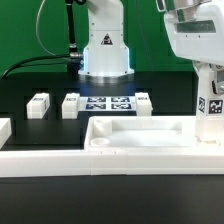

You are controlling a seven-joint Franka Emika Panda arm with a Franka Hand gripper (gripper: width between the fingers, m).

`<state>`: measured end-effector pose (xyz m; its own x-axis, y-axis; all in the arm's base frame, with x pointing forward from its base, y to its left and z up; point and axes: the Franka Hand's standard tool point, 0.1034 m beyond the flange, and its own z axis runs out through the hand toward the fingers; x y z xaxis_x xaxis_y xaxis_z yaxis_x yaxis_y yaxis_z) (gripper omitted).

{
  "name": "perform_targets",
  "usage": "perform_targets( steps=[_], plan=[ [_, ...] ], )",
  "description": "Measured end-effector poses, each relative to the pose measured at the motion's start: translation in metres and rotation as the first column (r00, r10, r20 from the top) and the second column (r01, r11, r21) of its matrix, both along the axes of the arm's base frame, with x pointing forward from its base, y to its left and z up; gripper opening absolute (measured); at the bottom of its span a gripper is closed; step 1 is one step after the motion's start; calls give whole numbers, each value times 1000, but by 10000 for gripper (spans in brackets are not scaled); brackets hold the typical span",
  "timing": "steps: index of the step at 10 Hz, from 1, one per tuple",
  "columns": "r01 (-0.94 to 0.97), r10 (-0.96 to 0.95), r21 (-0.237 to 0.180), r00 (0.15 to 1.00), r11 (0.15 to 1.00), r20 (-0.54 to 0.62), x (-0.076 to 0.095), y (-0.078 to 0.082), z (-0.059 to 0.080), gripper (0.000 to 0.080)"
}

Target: Assemble desk

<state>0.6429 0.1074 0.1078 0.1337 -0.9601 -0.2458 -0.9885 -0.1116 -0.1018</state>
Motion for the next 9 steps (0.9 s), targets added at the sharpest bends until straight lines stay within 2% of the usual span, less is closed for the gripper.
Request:
perform_targets(
  steps=[1, 2, 3, 4, 6, 7, 8, 9],
  plan=[
    [-14, 14, -3, 1000, 1000, 3, 0, 0, 0, 475],
    [-252, 254, -40, 966, 967, 56, 0, -3, 0, 589],
    [-425, 428, -60, 900, 903, 77, -3, -2, -1, 589],
    [-525, 531, -79, 842, 847, 97, -4, -1, -2, 638],
    [-636, 645, -107, 755, 764, 121, -3, -2, -2, 648],
    [-723, 737, -143, 665, 676, 121, -4, -3, -1, 648],
    [-847, 874, -218, 477, 484, 87, -3, -3, 2, 649],
    [-916, 952, -260, 298, 305, 67, -2, -3, 4, 649]
  ],
)
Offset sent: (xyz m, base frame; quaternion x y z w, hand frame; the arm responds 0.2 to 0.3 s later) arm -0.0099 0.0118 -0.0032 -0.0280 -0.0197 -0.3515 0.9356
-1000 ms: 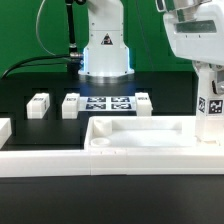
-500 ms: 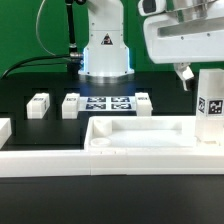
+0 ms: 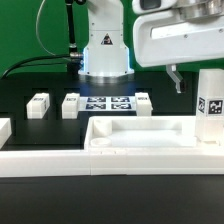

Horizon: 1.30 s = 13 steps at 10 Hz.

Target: Assemble desk

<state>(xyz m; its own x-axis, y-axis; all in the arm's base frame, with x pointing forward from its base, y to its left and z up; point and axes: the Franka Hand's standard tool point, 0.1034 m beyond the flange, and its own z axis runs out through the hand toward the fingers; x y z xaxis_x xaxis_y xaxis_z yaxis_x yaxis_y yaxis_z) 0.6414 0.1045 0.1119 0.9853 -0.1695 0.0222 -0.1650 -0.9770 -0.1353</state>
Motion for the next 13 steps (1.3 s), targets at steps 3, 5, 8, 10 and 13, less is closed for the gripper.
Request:
perform_targets(
  steps=[3, 5, 8, 10, 13],
  plan=[
    [-207, 208, -26, 978, 978, 27, 2, -1, -2, 649],
    [-194, 195, -25, 980, 981, 25, 2, -1, -2, 407],
    [25, -25, -13, 1000, 1000, 1, 3, -3, -2, 289],
    [153, -153, -8, 988, 988, -15, 3, -3, -2, 289],
    [593, -590, 9, 803, 805, -88, 3, -5, -1, 289]
  ],
)
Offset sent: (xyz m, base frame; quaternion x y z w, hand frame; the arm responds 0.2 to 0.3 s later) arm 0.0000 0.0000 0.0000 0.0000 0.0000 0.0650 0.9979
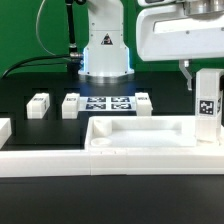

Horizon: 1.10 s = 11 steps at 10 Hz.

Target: Assemble desk

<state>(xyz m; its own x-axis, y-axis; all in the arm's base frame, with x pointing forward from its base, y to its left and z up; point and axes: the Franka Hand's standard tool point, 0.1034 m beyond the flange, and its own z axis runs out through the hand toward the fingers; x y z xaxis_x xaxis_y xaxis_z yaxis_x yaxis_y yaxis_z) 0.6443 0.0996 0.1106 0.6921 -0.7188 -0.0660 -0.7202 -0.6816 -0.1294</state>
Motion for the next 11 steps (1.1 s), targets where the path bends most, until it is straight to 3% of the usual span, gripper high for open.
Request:
perform_targets(
  steps=[1, 3, 6, 7, 8, 9, 11],
  plan=[
    [192, -190, 43, 981, 981, -31, 0, -2, -1, 290],
    [450, -443, 90, 892, 889, -89, 0, -3, -3, 290],
    [581, -570, 84, 812, 810, -126, 0, -1, -3, 290],
    [659, -644, 86, 750, 747, -150, 0, 0, -3, 290],
    [809, -784, 87, 586, 582, -204, 2, 2, -2, 290],
    [825, -800, 88, 563, 558, -205, 3, 5, -2, 290],
    [769, -748, 99, 638, 632, -184, 2, 5, -2, 290]
  ],
)
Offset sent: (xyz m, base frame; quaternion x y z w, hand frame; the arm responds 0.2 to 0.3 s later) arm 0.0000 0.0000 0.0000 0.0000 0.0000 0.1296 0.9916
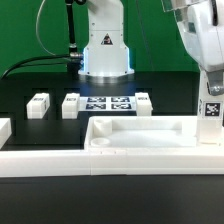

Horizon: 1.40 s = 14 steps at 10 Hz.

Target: Assemble desk

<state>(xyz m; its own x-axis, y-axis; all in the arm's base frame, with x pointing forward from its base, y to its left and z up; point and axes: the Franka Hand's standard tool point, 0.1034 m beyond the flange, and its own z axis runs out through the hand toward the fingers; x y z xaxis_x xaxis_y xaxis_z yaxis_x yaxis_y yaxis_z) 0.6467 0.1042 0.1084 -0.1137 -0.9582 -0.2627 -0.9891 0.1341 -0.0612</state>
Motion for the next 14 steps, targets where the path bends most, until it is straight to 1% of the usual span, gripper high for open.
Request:
perform_targets(
  steps=[1, 2, 3, 4, 7, 8, 9, 10, 11, 12, 13, 14],
  plan=[
    [-93, 94, -14, 995, 996, 22, 1, 1, 1, 511],
    [-275, 276, -37, 961, 961, 29, -2, 1, 2, 511],
    [-465, 467, -60, 883, 883, 33, 0, 3, 5, 624],
    [-501, 505, -73, 862, 863, 53, 3, 3, 5, 643],
    [-672, 680, -110, 728, 733, 87, 2, 2, 4, 648],
    [-742, 753, -133, 651, 658, 96, 2, 2, 3, 649],
    [-867, 889, -195, 452, 458, 74, 1, -1, 0, 649],
    [-919, 948, -231, 313, 319, 60, 1, 0, -2, 649],
    [-937, 971, -256, 232, 240, 61, 2, 1, -3, 649],
    [-929, 962, -250, 265, 273, 64, 2, 1, -2, 649],
    [-927, 960, -249, 273, 280, 63, 2, 1, -3, 526],
    [-927, 960, -249, 272, 279, 63, 2, 0, -3, 388]
  ],
)
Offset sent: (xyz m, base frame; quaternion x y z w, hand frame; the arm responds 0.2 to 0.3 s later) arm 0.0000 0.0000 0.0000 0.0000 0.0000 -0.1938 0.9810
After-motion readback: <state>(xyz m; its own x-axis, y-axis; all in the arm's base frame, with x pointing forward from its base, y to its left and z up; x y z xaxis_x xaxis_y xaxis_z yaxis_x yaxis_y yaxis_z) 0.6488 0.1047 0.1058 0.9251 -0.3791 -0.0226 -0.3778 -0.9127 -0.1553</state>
